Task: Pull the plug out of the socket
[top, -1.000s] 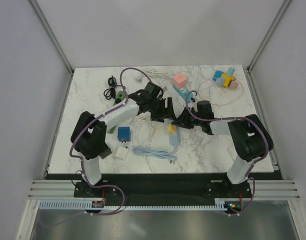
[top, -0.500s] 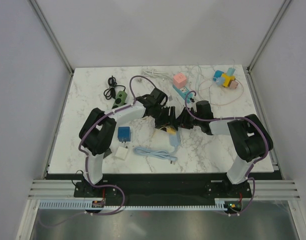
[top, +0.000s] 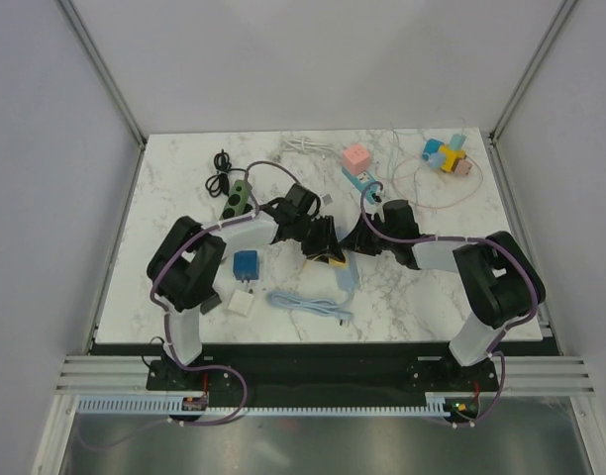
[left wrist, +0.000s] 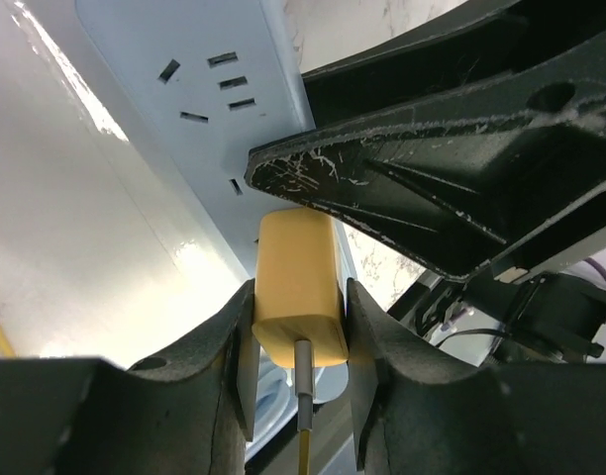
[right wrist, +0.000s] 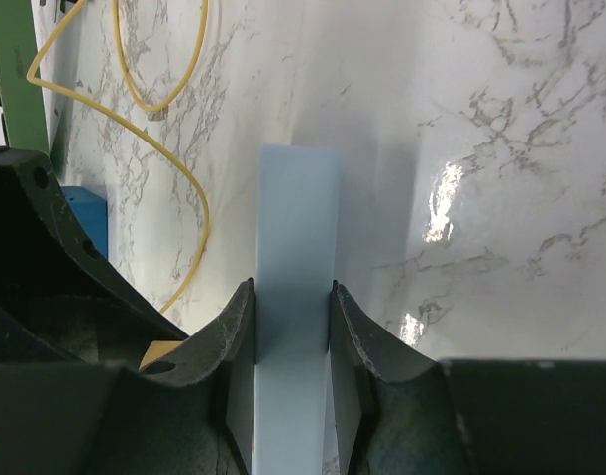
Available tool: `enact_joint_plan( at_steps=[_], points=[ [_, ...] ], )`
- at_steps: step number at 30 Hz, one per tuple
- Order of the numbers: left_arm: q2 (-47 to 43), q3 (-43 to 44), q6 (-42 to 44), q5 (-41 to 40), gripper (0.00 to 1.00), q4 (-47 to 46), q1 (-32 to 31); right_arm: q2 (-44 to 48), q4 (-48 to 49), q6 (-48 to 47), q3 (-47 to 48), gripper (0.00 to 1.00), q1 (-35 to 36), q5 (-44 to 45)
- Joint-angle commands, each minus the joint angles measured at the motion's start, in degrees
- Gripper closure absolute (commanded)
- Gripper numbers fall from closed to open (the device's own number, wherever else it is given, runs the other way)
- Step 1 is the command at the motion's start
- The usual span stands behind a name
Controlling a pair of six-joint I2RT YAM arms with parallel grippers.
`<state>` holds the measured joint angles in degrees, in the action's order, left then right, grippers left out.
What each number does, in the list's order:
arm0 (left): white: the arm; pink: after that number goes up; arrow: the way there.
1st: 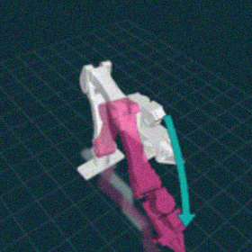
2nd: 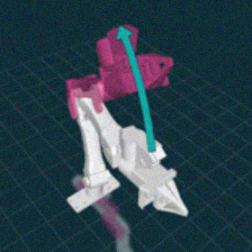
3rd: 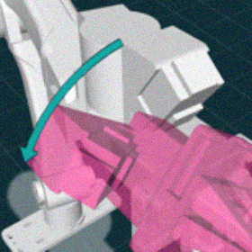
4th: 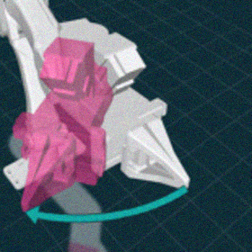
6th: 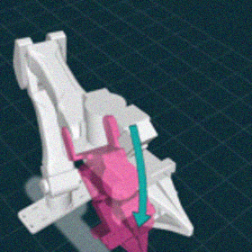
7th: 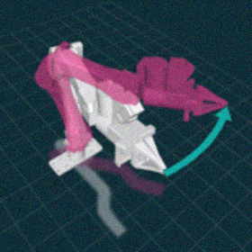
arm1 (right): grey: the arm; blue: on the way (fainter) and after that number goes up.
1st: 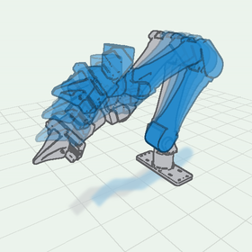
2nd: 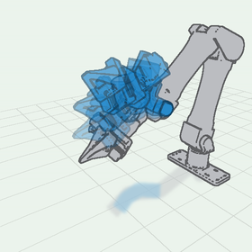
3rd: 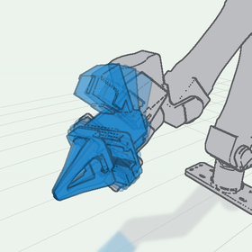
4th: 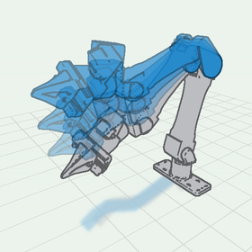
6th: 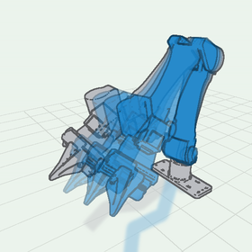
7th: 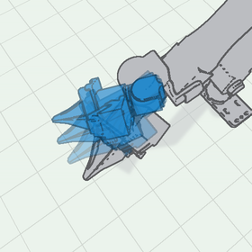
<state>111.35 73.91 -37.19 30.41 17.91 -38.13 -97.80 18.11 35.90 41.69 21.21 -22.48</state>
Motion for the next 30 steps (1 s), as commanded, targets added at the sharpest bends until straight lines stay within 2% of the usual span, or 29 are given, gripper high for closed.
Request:
enact_joint_plan(
  at_steps=[1, 3, 5, 6, 7, 9, 12, 13, 14, 16, 17, 18, 19, 21, 22, 24, 25, 27, 28, 30],
  points=[
    [-6.31, -8.92, -9.88, 12.03, 0.98, -21.44, -0.20, -0.02, -1.41, -7.34, -0.91, 1.00, 0.67, 9.03],
    [-7.99, -11.41, -12.55, 12.04, 0.98, -24.93, -0.02, -0.20, -1.41, -7.42, -0.91, 1.00, 0.59, 9.47],
    [-9.56, -12.30, -12.30, 7.77, 0.98, -21.98, -0.28, -0.29, -1.41, -7.42, -0.91, 1.00, 0.76, 9.91],
    [-10.44, -11.25, -10.47, 3.64, 0.98, -16.04, -0.80, -0.29, -1.41, -7.51, -0.91, 1.00, 0.67, 10.09],
    [-11.06, -6.98, -5.05, -7.45, 0.98, -4.23, -2.81, -0.37, -1.50, -7.60, -0.91, 1.00, 0.76, 10.26],
    [-11.86, -3.00, -1.41, -15.53, 0.98, 4.12, -4.75, -0.46, -1.67, -7.69, -0.82, 1.00, 0.85, 10.70],
    [-13.44, -2.10, -0.87, -11.63, 0.98, 3.72, -4.68, -0.90, -1.67, -7.60, -0.82, 1.00, 1.02, 11.23],
    [-13.96, -4.63, -2.87, -2.56, 0.98, 0.32, -3.37, -1.16, -1.67, -7.69, -0.65, 1.00, 1.20, 11.32],
    [-14.49, -6.57, -5.15, 2.41, 0.98, -8.51, -2.75, -1.34, -1.76, -7.60, -0.65, 1.00, 1.20, 11.40],
    [-15.46, -10.00, -10.86, 7.80, 0.98, -14.03, -1.86, -1.52, -1.85, -7.69, -0.47, 1.00, 1.20, 11.58],
    [-15.72, -9.49, -10.36, 6.17, 0.98, -13.26, -2.03, -1.52, -1.85, -7.60, -0.47, 1.00, 1.11, 11.76],
    [-16.07, -8.27, -8.53, 2.93, 0.98, -5.42, -2.38, -1.60, -2.20, -7.77, -0.38, 1.00, 1.20, 11.84],
    [-16.60, -5.38, -3.38, -6.07, 0.98, -1.25, -3.52, -1.87, -2.46, -7.86, -0.12, 1.00, 1.20, 12.11],
    [-17.22, -3.78, 0.08, -12.37, 0.98, 5.88, -4.23, -2.04, -3.25, -7.95, 0.23, 1.00, 1.20, 12.20],
    [-18.61, -4.64, 1.06, -12.05, 0.98, 5.82, -3.89, -2.04, -3.60, -7.95, 0.58, 1.00, 1.20, 12.11],
    [-20.37, -6.92, 0.28, -6.45, 0.98, 2.50, -2.75, -2.04, -3.96, -7.86, 0.93, 1.00, 1.20, 12.02],
    [-21.60, -10.24, -2.60, 0.37, 0.98, -4.13, -1.17, -2.22, -4.22, -7.78, 1.63, 1.00, 1.29, 12.02],
    [-24.59, -13.34, -5.95, 4.98, 0.98, -10.15, 0.15, -2.66, -5.01, -7.86, 2.51, 1.00, 1.20, 11.93],
    [-25.12, -15.96, -9.10, 9.97, 0.98, -16.09, 1.38, -3.10, -5.27, -7.78, 3.39, 1.00, 1.20, 12.02],
    [-26.01, -16.61, -10.36, 10.81, 0.98, -16.78, 2.18, -3.54, -5.54, -7.43, 4.10, 1.00, 1.20, 11.85]
  ],
)
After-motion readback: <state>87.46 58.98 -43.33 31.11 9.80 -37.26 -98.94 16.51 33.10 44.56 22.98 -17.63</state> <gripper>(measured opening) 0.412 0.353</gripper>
